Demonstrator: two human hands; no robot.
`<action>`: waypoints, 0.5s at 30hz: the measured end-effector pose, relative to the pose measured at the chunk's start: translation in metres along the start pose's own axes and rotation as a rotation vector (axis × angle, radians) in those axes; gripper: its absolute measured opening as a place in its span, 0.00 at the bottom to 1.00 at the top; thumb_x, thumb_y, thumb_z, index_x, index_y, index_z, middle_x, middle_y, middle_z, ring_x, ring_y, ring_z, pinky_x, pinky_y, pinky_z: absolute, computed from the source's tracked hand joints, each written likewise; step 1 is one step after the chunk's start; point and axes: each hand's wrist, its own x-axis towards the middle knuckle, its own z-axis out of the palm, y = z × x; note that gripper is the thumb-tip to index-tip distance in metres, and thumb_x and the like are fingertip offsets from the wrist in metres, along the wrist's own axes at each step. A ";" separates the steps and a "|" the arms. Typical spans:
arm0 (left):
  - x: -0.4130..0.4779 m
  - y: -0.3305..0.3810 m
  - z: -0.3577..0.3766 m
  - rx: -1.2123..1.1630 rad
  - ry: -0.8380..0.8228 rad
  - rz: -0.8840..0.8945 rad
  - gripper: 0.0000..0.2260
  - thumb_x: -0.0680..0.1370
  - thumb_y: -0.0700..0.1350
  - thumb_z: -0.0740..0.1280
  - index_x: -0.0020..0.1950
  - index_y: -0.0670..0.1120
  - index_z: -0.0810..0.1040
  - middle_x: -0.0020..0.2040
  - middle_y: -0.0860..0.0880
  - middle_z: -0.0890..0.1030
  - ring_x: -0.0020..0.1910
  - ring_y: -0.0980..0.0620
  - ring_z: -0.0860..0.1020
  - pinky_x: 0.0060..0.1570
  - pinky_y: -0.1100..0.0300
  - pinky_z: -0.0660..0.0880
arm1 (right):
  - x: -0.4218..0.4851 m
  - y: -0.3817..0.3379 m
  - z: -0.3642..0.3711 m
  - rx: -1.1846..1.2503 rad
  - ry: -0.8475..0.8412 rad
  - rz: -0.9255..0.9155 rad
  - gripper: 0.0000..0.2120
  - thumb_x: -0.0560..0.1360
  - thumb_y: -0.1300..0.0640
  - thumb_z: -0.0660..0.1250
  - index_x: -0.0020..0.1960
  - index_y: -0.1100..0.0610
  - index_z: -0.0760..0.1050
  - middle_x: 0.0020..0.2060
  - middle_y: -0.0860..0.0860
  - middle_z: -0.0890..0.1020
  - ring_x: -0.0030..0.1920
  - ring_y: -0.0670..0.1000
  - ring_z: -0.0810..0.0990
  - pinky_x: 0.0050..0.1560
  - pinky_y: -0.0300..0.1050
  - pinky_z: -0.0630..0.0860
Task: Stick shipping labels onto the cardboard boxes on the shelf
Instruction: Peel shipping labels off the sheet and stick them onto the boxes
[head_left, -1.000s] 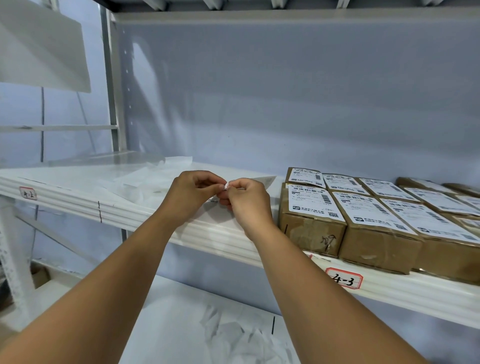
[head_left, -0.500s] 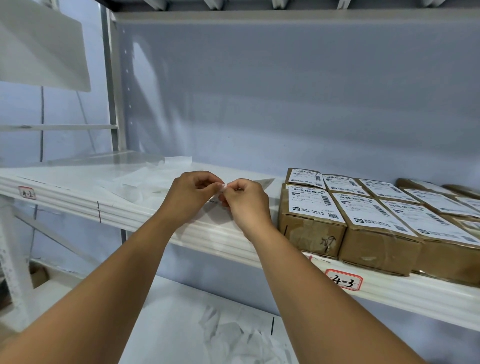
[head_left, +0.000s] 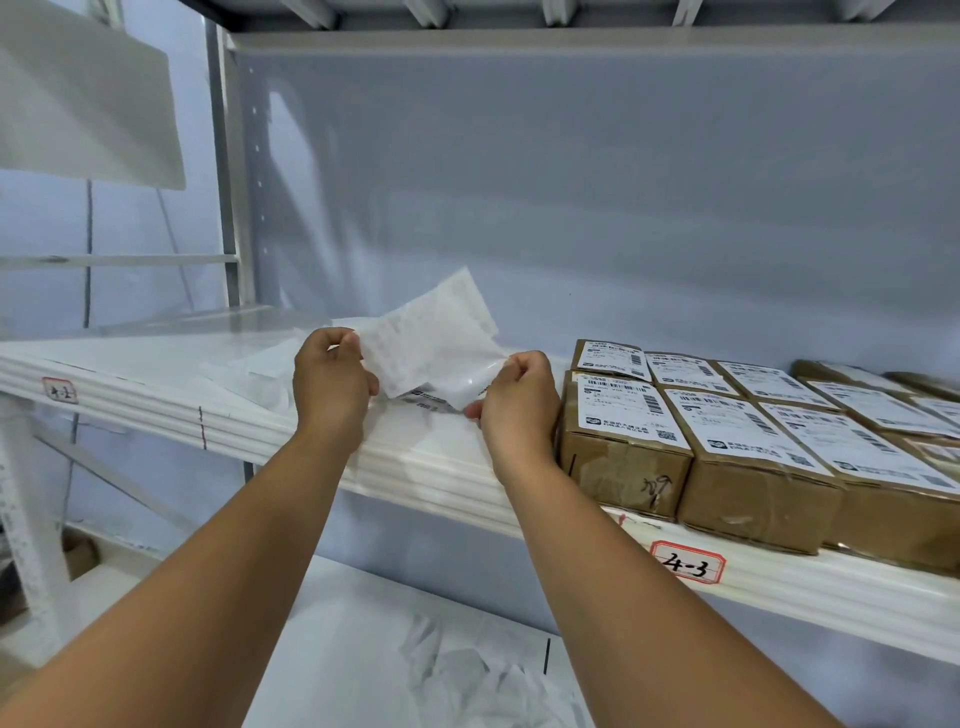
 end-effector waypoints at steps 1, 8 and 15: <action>0.000 0.001 0.000 -0.069 0.015 -0.022 0.06 0.81 0.43 0.56 0.48 0.46 0.71 0.30 0.51 0.76 0.20 0.58 0.72 0.30 0.62 0.67 | -0.002 -0.001 -0.001 0.057 0.000 0.021 0.08 0.81 0.59 0.49 0.47 0.54 0.65 0.28 0.54 0.79 0.25 0.49 0.77 0.25 0.36 0.69; -0.001 0.005 -0.005 -0.402 0.118 -0.111 0.09 0.83 0.43 0.51 0.46 0.51 0.66 0.52 0.41 0.77 0.30 0.55 0.83 0.29 0.67 0.75 | -0.008 -0.005 0.003 0.358 0.060 -0.042 0.11 0.79 0.64 0.50 0.40 0.54 0.62 0.35 0.53 0.77 0.31 0.49 0.83 0.37 0.46 0.79; -0.006 0.008 -0.003 -0.501 0.210 -0.046 0.06 0.82 0.39 0.51 0.48 0.46 0.66 0.42 0.48 0.75 0.33 0.53 0.83 0.38 0.63 0.79 | -0.009 -0.006 0.001 0.223 0.177 -0.197 0.09 0.77 0.67 0.55 0.51 0.55 0.59 0.49 0.53 0.73 0.43 0.47 0.74 0.34 0.25 0.66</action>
